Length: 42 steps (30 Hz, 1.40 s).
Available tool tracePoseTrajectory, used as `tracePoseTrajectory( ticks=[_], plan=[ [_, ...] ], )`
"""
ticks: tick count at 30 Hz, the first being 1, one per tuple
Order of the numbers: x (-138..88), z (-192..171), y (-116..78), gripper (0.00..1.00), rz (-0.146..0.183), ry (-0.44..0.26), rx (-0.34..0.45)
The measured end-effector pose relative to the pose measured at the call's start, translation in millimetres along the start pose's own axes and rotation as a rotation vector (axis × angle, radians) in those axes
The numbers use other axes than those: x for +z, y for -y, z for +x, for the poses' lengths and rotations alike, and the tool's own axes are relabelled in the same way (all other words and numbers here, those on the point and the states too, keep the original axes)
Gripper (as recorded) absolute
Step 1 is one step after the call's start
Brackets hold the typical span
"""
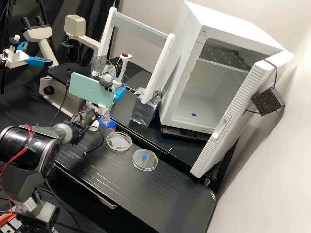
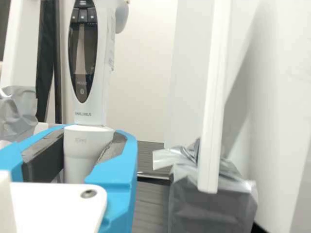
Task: Use the pipette
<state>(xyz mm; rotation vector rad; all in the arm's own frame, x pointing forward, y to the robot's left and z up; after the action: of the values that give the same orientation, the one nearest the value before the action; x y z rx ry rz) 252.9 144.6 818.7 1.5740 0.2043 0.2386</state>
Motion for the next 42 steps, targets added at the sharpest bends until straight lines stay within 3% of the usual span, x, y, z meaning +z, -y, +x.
tracePoseTrajectory(
  ticks=[5, 10, 12, 20, 30, 37, 42],
  plan=[
    [7.6, -10.5, 6.8, 0.00, 0.068, 0.011, 0.074],
    [11.2, -15.5, 18.7, 0.00, 0.089, 0.026, 0.085],
    [13.2, -16.8, 25.1, 0.00, 0.086, 0.038, 0.065],
    [15.0, -19.5, 39.3, 0.00, 0.026, 0.052, 0.013],
    [15.6, -21.0, 39.6, 0.00, 0.033, 0.065, 0.015],
    [1.1, -27.5, 24.6, 0.00, -0.002, 0.015, 0.059],
    [-11.4, -32.4, 7.1, 0.00, -0.008, -0.031, 0.117]
  ],
)
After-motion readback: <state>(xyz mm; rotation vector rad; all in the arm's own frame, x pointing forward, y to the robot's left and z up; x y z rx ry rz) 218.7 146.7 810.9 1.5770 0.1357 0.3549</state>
